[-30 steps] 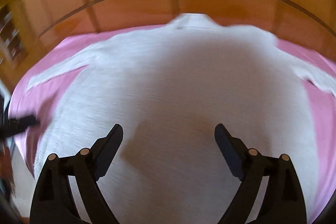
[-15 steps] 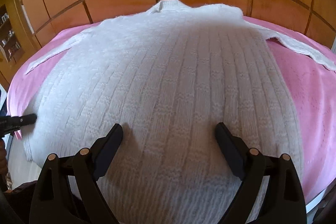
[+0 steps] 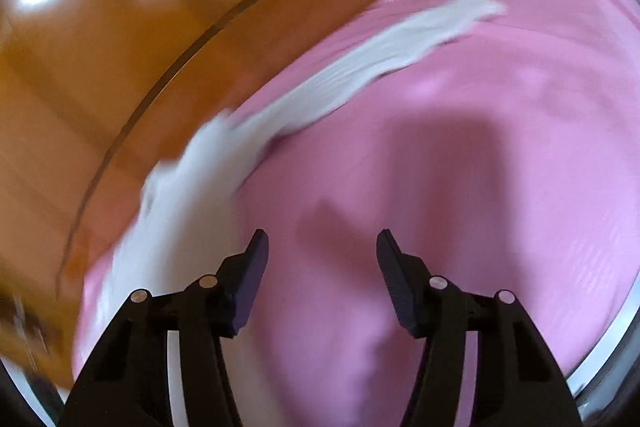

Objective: Fold small clothes

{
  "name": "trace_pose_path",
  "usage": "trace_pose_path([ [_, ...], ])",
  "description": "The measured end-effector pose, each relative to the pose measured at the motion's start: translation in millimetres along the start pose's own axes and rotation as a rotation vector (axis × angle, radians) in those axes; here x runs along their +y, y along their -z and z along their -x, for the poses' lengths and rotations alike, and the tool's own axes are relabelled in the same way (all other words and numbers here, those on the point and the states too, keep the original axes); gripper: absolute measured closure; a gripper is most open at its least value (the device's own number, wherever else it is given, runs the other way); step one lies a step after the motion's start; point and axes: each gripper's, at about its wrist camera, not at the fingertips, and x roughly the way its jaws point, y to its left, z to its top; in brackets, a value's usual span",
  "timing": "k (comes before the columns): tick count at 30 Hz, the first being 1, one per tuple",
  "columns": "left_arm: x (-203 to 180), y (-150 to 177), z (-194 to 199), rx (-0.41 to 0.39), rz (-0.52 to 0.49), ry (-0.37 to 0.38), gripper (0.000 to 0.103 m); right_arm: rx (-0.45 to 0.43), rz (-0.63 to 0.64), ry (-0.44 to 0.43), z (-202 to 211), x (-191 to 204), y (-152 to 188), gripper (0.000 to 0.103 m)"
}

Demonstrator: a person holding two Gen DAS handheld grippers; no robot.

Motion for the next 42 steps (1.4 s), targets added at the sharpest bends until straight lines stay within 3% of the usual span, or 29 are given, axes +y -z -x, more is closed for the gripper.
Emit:
trace_pose_path([
  [3,-12.8,1.1,-16.0,0.031,-0.056,-0.027,0.045,-0.044,-0.13,0.041,-15.0,-35.4,-44.0,0.047],
  [7,-11.7,4.0,-31.6,0.072,-0.049,-0.05,0.045,-0.099,-0.28,0.104,-44.4,-72.2,-101.0,0.046],
  [11,-11.6,2.5,-36.9,0.091,-0.052,-0.065,0.04,-0.125,-0.295,0.179,-71.9,-80.1,-136.0,0.047],
  [13,-13.6,1.8,-39.1,0.097,-0.061,-0.074,0.037,-0.126,-0.262,0.231,-81.8,-75.9,-152.2,0.06],
  [15,-16.0,1.1,-41.8,0.106,-0.077,-0.082,0.035,-0.098,-0.207,0.275,-90.7,-68.1,-160.9,0.097],
  [16,-16.8,1.1,-42.1,0.108,-0.086,-0.087,0.035,-0.082,-0.154,0.317,-92.5,-61.5,-163.6,0.097],
  [19,-14.8,0.4,-39.4,0.114,-0.091,-0.078,0.034,-0.168,0.02,0.468,-71.7,-50.5,-168.7,0.099],
  [24,-0.9,0.0,-29.6,0.112,-0.046,-0.061,0.035,-0.164,-0.009,0.657,-56.0,-89.5,-165.9,0.103],
  [25,3.0,-0.2,-25.0,0.106,-0.039,-0.062,0.035,-0.162,-0.021,0.639,-51.8,-96.0,-163.5,0.103],
  [28,19.6,-0.2,-10.4,0.078,-0.013,-0.09,0.035,-0.162,-0.156,0.48,-35.5,-110.2,-153.3,0.096],
  [29,26.6,0.1,-5.4,0.068,0.001,-0.097,0.035,-0.165,-0.154,0.445,-29.2,-108.2,-148.3,0.084],
  [30,34.0,0.8,0.1,0.055,0.017,-0.107,0.035,-0.159,-0.143,0.416,-27.0,-101.0,-143.5,0.061],
  [31,44.9,2.5,7.5,0.04,0.043,-0.122,0.035,-0.145,-0.125,0.374,-22.7,-91.8,-133.5,0.054],
  [33,61.9,4.9,16.8,0.023,0.085,-0.142,0.034,-0.118,-0.094,0.303,-17.5,-76.1,-113.1,0.051],
  [37,99.2,16.7,35.4,-0.006,0.173,-0.188,0.034,0.039,0.005,0.059,-11.2,-29.2,-43.2,0.044],
  [39,109.8,22.2,40.4,-0.006,0.201,-0.188,0.028,0.121,0.065,-0.048,-10.4,-6.6,-8.3,0.044],
  [42,123.3,36.3,43.2,0.006,0.265,-0.148,0.028,0.229,0.127,-0.167,-8.2,19.8,37.0,0.044],
])
